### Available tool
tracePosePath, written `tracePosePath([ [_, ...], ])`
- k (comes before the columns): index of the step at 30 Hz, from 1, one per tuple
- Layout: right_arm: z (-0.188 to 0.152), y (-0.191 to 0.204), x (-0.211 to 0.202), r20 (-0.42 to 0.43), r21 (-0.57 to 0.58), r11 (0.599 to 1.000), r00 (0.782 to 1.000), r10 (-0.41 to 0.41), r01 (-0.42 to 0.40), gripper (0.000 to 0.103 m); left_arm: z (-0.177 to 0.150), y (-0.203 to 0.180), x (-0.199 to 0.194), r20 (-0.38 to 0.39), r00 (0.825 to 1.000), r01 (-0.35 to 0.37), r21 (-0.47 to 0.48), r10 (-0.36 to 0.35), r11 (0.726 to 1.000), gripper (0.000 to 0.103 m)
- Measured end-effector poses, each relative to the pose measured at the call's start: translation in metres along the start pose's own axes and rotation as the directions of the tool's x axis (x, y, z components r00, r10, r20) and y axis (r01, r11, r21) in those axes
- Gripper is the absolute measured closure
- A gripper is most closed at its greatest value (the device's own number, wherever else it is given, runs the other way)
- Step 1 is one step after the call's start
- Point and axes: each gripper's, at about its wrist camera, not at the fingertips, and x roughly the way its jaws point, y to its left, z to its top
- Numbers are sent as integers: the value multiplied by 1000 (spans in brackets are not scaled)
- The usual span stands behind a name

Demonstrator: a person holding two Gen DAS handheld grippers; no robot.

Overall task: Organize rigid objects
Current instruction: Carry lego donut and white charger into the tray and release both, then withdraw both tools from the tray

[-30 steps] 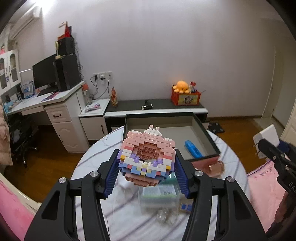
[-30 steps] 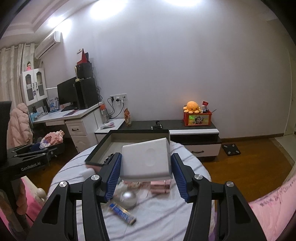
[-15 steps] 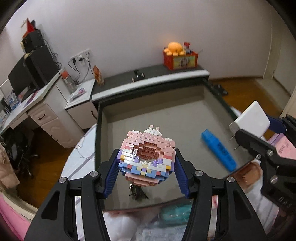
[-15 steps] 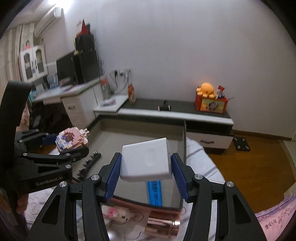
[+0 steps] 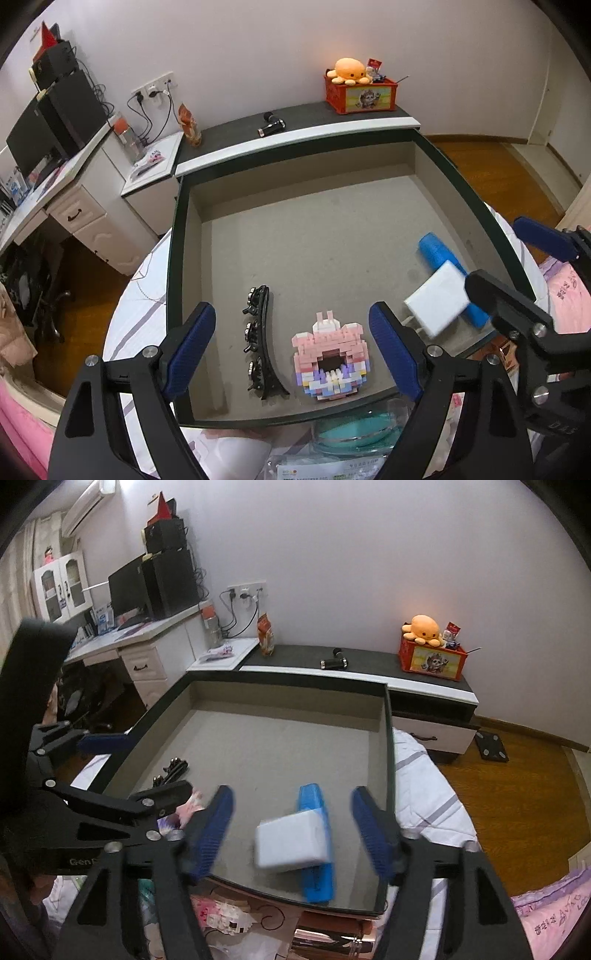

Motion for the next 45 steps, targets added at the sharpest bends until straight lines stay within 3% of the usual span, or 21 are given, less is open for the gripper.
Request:
tracePosePath([
  [14, -3, -2, -18, 4, 2, 999, 999, -38, 38, 24, -5, 0, -24, 41, 999, -33, 11, 32, 999, 14],
  [25, -11, 20, -95, 121, -22, 994, 987, -106, 110, 24, -36, -2, -97, 179, 980, -85, 6, 83, 996, 11],
  [30, -23, 33, -138, 178, -19, 992, 977, -118, 124, 24, -63, -4, -145, 268, 960, -85, -18, 86, 996, 6],
  [40, -64, 48, -223, 303, 39, 986, 939, -163, 159, 23, -122, -10, -225, 422, 900, -79, -89, 110, 993, 0],
  [44, -83, 52, -251, 352, 65, 984, 919, -178, 166, 23, -157, -10, -246, 495, 860, -69, -131, 125, 989, 0],
  [45, -88, 54, -257, 361, 66, 982, 914, -186, 174, 23, -163, -9, -247, 500, 858, -56, -142, 120, 988, 0],
])
